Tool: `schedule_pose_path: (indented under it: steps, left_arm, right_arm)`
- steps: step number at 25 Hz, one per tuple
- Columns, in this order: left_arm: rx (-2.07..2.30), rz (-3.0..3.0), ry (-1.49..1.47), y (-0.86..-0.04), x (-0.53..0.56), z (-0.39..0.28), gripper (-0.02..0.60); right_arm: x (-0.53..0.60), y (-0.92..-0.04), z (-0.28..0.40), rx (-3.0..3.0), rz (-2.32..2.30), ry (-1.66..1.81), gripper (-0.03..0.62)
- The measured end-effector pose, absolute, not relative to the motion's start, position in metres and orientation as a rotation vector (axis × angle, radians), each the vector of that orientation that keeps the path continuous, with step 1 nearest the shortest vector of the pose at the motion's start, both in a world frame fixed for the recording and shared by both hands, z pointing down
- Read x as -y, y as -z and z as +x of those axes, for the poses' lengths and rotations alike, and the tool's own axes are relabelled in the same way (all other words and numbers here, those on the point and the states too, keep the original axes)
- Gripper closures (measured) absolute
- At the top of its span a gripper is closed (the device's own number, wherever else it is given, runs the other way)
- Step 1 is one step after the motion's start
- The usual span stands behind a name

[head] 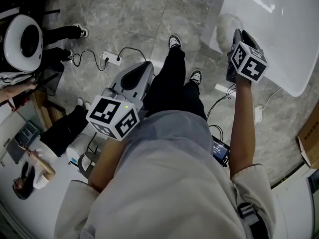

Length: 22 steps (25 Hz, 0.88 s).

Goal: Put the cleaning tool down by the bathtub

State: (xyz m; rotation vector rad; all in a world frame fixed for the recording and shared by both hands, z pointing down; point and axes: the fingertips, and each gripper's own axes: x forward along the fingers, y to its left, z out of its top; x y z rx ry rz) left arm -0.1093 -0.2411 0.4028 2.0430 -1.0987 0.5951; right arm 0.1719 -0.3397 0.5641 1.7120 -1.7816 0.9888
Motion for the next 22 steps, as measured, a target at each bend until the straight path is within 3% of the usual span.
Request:
schedule_pose_path:
  steps: [22]
  left_arm:
    - [1.103,2.013,-0.602,-0.408,0.238,-0.131,0.572]
  right_arm:
    - [0.352,-0.598,0.166,1.743,1.790,-1.009,0.519]
